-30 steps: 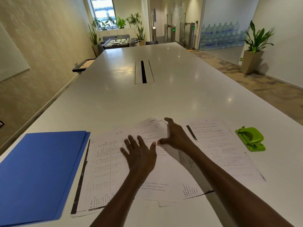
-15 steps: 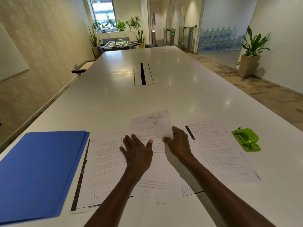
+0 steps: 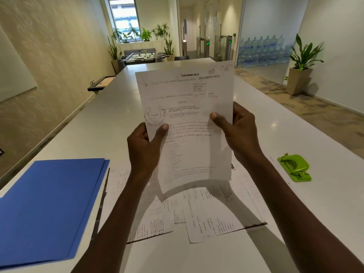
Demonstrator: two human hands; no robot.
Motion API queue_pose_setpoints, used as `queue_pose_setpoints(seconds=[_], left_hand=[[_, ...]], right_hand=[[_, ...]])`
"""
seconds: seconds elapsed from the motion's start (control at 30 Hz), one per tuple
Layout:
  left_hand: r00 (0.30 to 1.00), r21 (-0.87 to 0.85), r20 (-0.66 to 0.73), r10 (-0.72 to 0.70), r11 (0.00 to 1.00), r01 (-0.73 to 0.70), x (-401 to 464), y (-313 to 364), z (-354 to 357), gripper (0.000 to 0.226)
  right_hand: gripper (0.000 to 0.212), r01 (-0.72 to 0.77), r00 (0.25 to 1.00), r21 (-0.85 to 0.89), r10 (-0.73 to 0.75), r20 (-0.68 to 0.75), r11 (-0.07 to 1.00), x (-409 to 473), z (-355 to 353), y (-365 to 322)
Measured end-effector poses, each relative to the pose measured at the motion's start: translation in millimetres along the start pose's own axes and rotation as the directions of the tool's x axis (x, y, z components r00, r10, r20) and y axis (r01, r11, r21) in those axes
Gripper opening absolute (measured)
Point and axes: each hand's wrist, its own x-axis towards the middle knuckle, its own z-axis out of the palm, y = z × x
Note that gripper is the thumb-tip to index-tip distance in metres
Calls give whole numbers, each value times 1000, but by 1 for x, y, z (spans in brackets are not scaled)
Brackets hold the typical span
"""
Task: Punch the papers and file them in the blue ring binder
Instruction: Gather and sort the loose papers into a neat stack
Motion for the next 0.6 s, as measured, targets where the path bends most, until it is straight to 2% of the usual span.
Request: queue_pose_setpoints(seconds=[0.1, 0.23, 0.33, 0.43, 0.47, 0.5, 0.53, 0.6], left_hand=[[1000, 5, -25, -2, 1000, 2, -16, -9, 8, 15], [988, 36, -1, -154, 987, 154, -42, -31, 15, 21], [985, 82, -2, -173, 982, 172, -40, -35, 14, 17], [983, 105, -12, -183, 977, 183, -28, -36, 7, 18], [981, 116, -4, -193, 974, 193, -24, -38, 5, 19], [978, 120, 7, -208, 971, 205, -22, -41, 2, 19], [974, 119, 20, -228, 967, 224, -21, -44, -1, 19], [961, 123, 45, -272, 956, 265, -23, -52, -4, 20]], right_hand=[[31, -25, 999, -2, 25, 23, 1000, -10, -1, 13], [32, -138, 990, -80, 141, 27, 987, -33, -2, 46], [28, -198, 978, -117, 204, 42, 973, -34, -8, 50], [33, -314, 949, -146, 309, -57, 938, -26, -28, 57], [38, -340, 940, -207, 324, -110, 917, -24, -37, 61], [42, -365, 931, -347, 328, -162, 864, -23, -50, 66], [47, -389, 921, -539, 338, -196, 747, -22, -63, 71], [62, -391, 884, -845, 403, -236, 364, -24, -88, 82]])
